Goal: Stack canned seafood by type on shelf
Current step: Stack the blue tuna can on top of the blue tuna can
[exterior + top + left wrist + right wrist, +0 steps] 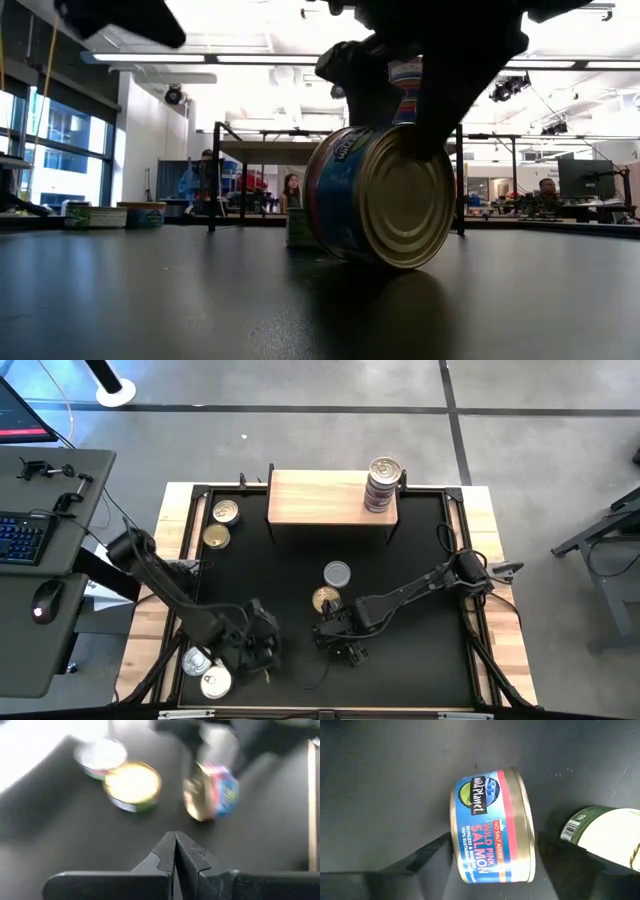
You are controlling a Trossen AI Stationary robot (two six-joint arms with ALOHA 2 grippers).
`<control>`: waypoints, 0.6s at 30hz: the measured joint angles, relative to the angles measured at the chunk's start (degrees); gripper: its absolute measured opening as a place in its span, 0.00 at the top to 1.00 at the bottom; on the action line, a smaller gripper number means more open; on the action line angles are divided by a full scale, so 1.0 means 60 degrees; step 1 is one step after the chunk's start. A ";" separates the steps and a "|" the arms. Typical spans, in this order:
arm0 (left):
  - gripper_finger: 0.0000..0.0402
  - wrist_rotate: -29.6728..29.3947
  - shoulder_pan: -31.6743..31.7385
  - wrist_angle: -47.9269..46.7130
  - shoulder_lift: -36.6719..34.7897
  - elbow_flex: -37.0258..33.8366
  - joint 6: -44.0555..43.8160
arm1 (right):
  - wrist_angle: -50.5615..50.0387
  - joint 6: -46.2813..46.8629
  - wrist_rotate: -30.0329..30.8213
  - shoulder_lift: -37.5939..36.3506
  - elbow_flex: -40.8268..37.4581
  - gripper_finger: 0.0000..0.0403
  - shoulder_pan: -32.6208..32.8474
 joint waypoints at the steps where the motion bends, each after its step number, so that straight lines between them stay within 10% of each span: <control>1: 1.00 -0.0196 0.0032 -0.0379 -0.0267 0.0000 0.0002 | 0.0010 0.0011 0.0019 0.0000 0.0000 0.41 0.0006; 9: 1.00 -0.1915 0.0381 -0.2043 -0.2238 0.0000 0.0018 | -0.0726 0.0375 0.0196 0.0018 0.0769 0.58 0.0009; 18: 1.00 -0.2963 0.0776 -0.3053 -0.3192 0.0000 0.0032 | -0.3975 -0.0446 0.4567 -0.0018 0.4815 0.58 -0.0695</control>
